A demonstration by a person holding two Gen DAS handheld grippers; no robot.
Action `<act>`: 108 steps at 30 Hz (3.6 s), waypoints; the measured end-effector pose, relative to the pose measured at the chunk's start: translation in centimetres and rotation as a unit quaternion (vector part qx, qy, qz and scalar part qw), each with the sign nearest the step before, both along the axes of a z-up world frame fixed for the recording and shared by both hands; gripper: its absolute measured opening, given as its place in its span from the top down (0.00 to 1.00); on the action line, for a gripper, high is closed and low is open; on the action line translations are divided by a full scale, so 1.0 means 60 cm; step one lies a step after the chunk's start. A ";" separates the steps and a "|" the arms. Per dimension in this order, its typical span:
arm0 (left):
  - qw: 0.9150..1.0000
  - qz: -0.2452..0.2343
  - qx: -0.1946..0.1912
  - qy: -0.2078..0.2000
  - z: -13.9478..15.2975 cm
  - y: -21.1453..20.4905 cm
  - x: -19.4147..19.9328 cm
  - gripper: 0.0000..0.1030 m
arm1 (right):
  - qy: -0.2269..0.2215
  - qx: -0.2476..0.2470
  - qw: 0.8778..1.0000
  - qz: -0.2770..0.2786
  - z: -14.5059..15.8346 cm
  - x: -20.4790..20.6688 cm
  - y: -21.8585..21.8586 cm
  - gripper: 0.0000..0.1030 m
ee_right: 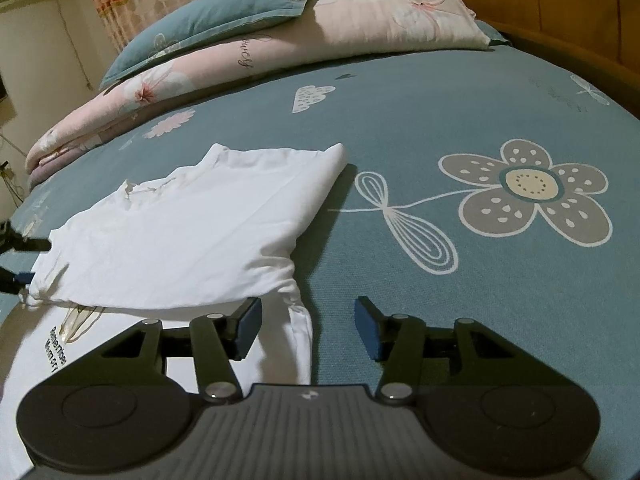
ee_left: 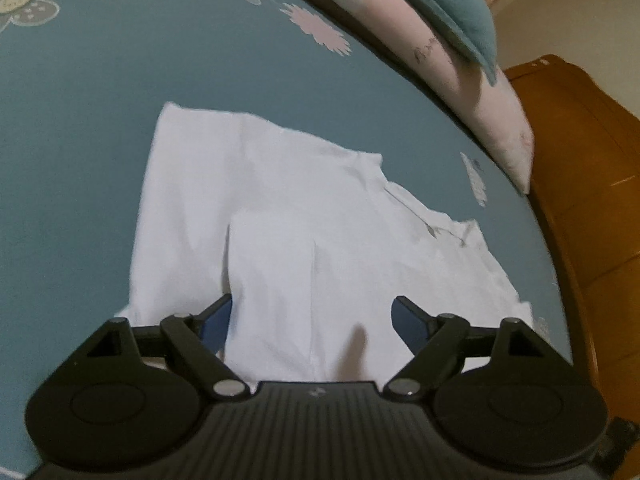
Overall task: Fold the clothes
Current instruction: 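Lower the left tool onto the shirt hem and close on it, then lift the gripped hem with the left tool toward the collar, then open the left tool to release the hem over the shirt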
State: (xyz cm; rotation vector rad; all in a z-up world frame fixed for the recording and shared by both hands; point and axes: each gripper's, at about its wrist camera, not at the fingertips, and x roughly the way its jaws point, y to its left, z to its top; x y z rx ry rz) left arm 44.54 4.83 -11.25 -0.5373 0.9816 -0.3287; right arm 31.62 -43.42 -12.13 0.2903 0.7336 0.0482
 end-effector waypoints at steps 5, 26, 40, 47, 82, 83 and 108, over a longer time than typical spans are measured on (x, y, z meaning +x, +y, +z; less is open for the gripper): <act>1.000 0.005 -0.024 0.004 -0.004 0.013 0.026 0.20 | -0.001 -0.001 1.000 -0.002 0.000 0.000 0.002 0.45; 0.987 -0.004 0.149 -0.063 0.052 -0.033 0.008 0.93 | -0.002 -0.019 1.000 0.001 0.003 0.000 0.010 0.43; 0.979 -0.013 0.192 -0.072 0.085 -0.024 -0.029 0.81 | -0.043 -0.006 0.998 0.036 0.028 -0.016 0.007 0.45; 0.975 -0.136 0.144 -0.098 0.123 -0.176 -0.022 0.67 | -0.017 0.011 1.000 -0.017 0.009 0.011 0.002 0.79; 0.953 -0.289 0.033 -0.083 0.060 -0.505 0.030 0.47 | -0.039 0.075 0.996 -0.006 -0.012 0.011 -0.025 0.76; 0.953 -0.290 0.030 -0.082 0.063 -0.494 0.031 0.46 | -0.041 0.079 0.996 -0.007 -0.016 0.014 -0.025 0.75; 0.952 -0.284 0.029 -0.109 0.006 -0.627 0.104 0.34 | -0.007 0.101 0.995 -0.017 -0.021 0.010 -0.035 0.87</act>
